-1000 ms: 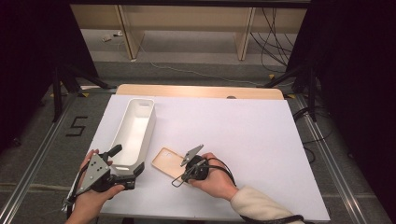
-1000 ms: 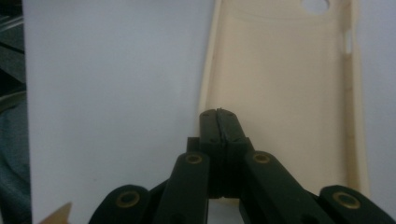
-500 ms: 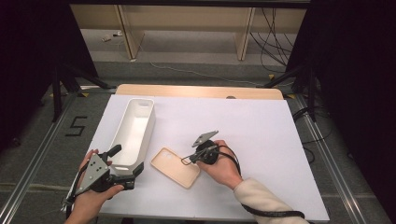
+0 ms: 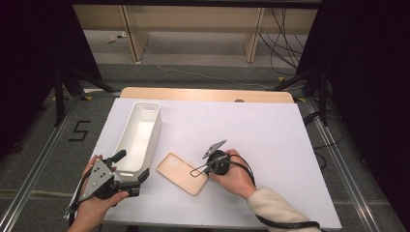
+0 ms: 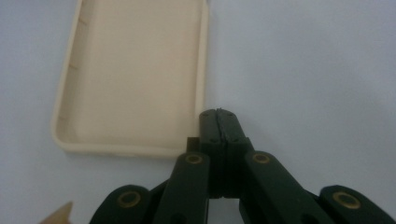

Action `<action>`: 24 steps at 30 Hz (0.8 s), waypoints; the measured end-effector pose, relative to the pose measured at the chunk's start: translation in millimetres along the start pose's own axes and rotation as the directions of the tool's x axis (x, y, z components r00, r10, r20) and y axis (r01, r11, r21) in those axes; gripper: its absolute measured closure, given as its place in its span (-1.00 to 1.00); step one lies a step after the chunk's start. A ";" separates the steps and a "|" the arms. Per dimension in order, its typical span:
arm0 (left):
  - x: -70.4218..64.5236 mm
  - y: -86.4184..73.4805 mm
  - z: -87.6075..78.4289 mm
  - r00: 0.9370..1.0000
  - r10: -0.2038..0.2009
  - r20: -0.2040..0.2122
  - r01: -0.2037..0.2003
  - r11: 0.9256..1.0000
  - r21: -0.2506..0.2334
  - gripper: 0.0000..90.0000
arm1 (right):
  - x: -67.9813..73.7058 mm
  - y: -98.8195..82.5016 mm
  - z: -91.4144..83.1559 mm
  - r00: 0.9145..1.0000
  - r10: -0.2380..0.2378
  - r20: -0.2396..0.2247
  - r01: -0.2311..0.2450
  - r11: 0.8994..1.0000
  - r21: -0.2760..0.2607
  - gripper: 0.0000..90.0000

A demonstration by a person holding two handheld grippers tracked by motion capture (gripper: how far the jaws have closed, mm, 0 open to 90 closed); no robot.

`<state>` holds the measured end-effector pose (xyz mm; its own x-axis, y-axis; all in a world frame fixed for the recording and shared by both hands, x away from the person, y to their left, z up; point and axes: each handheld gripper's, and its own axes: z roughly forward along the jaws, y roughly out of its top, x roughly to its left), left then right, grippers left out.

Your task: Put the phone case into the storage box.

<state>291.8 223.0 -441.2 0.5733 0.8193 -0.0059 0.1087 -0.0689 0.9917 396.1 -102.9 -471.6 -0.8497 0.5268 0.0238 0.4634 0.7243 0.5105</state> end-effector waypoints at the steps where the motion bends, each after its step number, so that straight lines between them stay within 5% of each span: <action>1: 0.0 0.0 0.1 1.000 -0.001 0.000 0.001 1.000 0.000 -0.92 | 1.7 -0.5 -0.4 1.000 -0.005 0.001 0.005 1.000 0.003 1.00; 14: -0.4 -0.3 1.2 1.000 0.000 0.003 0.000 1.000 0.002 -0.92 | 40.1 -2.6 -3.0 0.994 -0.071 -0.086 0.073 0.997 0.021 1.00; 24: -0.5 -0.5 1.4 1.000 0.001 0.006 -0.001 1.000 0.003 -0.91 | 50.8 4.0 4.3 0.985 -0.097 -0.144 0.093 0.995 -0.039 1.00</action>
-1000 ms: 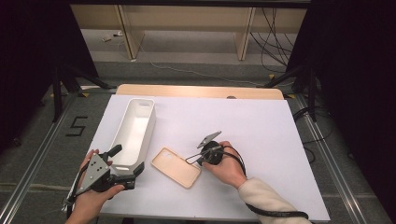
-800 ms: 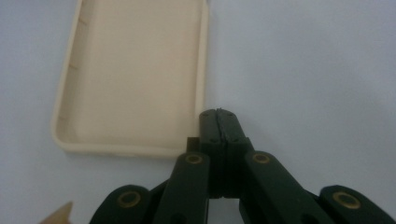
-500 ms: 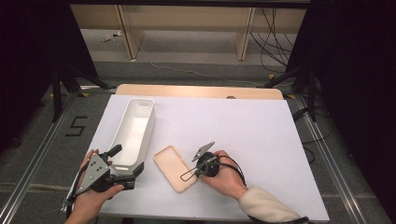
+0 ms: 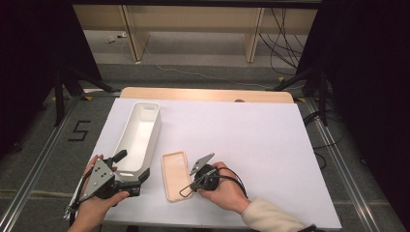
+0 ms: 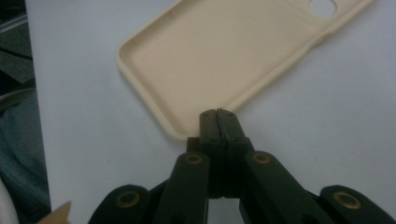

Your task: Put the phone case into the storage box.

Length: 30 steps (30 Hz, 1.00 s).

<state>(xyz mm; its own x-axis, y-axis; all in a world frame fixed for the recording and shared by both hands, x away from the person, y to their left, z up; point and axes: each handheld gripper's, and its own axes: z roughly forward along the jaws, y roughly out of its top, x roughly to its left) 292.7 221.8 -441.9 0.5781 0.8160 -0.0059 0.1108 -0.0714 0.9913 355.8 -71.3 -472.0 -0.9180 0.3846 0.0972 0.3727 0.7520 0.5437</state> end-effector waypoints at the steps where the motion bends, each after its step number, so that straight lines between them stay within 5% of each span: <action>1: -0.1 0.0 0.0 1.000 0.000 0.000 0.000 1.000 0.000 -0.91 | 1.0 1.1 1.4 1.000 -0.007 -0.004 0.007 1.000 -0.006 1.00; 12: -0.4 0.0 -0.1 1.000 0.001 0.004 -0.001 1.000 0.000 -0.91 | 4.7 7.7 6.4 0.999 -0.015 -0.034 0.014 0.999 -0.035 1.00; 20: -0.6 -0.4 -0.2 1.000 0.000 0.007 0.000 1.000 0.005 -0.90 | -2.0 3.7 -0.1 1.000 0.002 -0.012 -0.003 0.999 -0.041 1.00; 25: -2.4 0.2 -0.3 1.000 0.000 0.016 0.000 1.000 0.009 -0.88 | -10.6 1.8 -13.8 0.999 0.025 0.027 -0.022 0.993 -0.117 0.84; 30: -7.2 0.7 3.8 0.999 0.001 0.039 -0.002 1.000 0.026 -0.87 | -21.3 -4.5 -30.6 0.999 0.017 0.051 -0.005 0.974 -0.226 0.46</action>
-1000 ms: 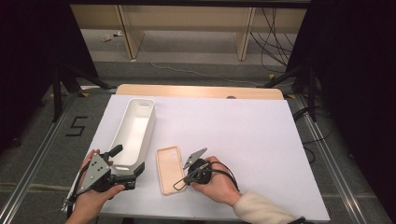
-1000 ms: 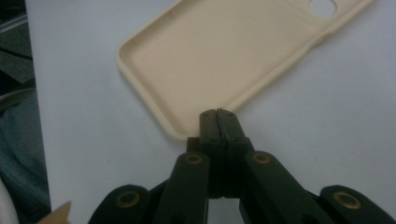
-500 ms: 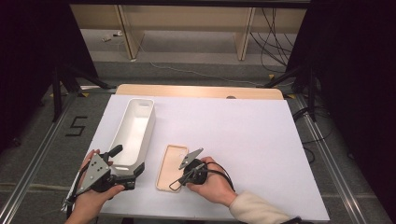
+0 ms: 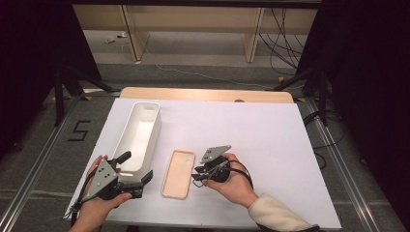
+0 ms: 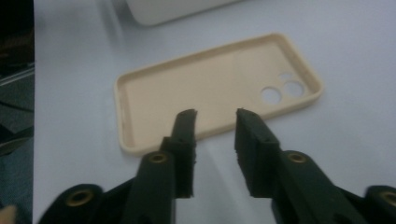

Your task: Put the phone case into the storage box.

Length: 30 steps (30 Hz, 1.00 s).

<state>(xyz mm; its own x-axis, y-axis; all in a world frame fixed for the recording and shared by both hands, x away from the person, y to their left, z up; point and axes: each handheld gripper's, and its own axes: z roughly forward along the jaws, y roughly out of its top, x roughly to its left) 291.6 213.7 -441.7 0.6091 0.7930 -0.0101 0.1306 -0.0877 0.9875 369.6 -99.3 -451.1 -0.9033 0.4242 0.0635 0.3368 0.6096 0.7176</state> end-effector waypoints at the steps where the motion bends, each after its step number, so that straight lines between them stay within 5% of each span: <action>1: -0.4 0.2 0.7 1.000 0.003 0.002 -0.003 1.000 0.001 -0.87 | -1.4 -1.1 -3.7 1.000 -0.007 0.003 0.007 1.000 -0.029 0.38; 5: -1.4 0.3 1.6 1.000 0.002 0.003 -0.002 1.000 0.009 -0.87 | -6.9 -5.7 -19.6 0.999 -0.020 0.035 0.025 0.991 -0.135 0.02; 11: -1.2 0.1 2.2 1.000 0.002 -0.003 -0.002 1.000 0.009 -0.87 | -12.6 -10.2 -38.3 0.999 0.000 0.052 0.013 0.968 -0.252 -0.18; 21: -0.3 -0.2 0.5 1.000 0.003 -0.006 -0.003 1.000 0.013 -0.88 | -18.5 -23.2 -61.8 0.997 0.015 0.076 0.009 0.950 -0.313 -0.52; 30: 0.3 0.0 -2.7 1.000 0.004 -0.006 -0.004 1.000 0.001 -0.91 | -26.5 -34.2 -84.2 0.992 0.058 0.108 -0.014 0.930 -0.368 -0.59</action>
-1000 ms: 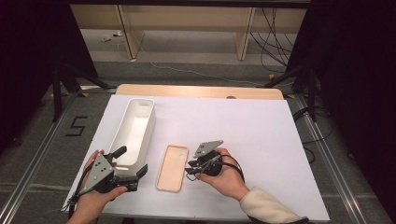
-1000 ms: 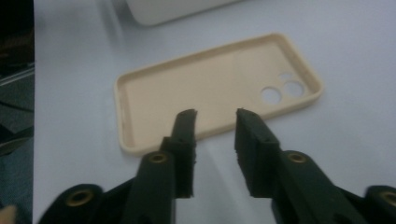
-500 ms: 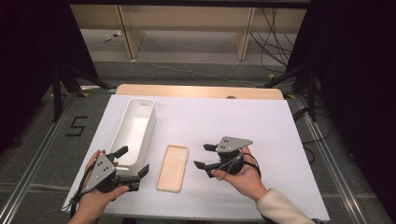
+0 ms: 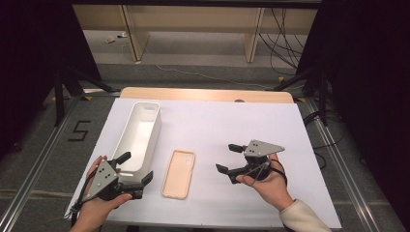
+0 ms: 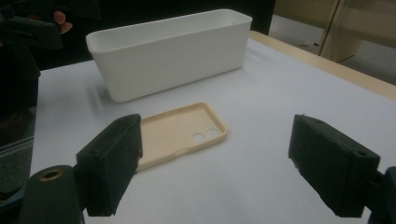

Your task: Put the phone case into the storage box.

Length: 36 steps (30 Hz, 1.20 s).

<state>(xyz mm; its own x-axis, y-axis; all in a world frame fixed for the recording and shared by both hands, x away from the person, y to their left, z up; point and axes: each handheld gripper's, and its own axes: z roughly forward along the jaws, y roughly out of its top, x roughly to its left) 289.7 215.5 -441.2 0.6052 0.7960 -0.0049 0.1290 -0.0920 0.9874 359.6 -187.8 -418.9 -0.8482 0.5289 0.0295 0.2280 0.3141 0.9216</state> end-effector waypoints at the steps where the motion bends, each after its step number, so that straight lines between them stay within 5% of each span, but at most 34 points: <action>1: -0.1 0.3 -0.3 1.000 -0.002 -0.003 0.002 1.000 -0.006 -0.93 | -1.4 0.0 -4.7 1.000 0.003 0.012 -0.003 1.000 -0.002 -0.60; 21: -5.8 4.5 0.6 0.997 0.081 0.006 -0.082 0.996 0.033 -1.00 | -5.1 -12.7 -41.6 0.994 0.019 0.106 -0.013 0.998 -0.058 -0.61; 26: -7.7 6.5 3.2 0.998 0.051 0.025 -0.052 0.997 0.062 -1.00 | -6.2 -15.9 -47.4 0.992 0.021 0.124 -0.013 0.998 -0.067 -0.61; 32: -12.3 11.3 7.4 0.996 0.057 0.067 -0.064 0.991 0.119 -1.00 | -6.7 -19.2 -51.6 0.989 0.052 0.136 -0.043 0.997 -0.065 -0.62; 36: -18.2 16.6 11.8 0.991 0.098 0.096 -0.112 0.982 0.154 -1.00 | -7.2 -20.4 -55.5 0.989 0.058 0.133 -0.051 0.997 -0.057 -0.61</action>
<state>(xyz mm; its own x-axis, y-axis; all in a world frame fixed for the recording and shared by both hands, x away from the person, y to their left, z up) 290.1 192.5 -426.6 0.6877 0.7219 0.0768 0.1797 -0.2718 0.9454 334.5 -241.8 -416.5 -0.7624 0.6463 0.0311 0.2431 0.2416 0.9394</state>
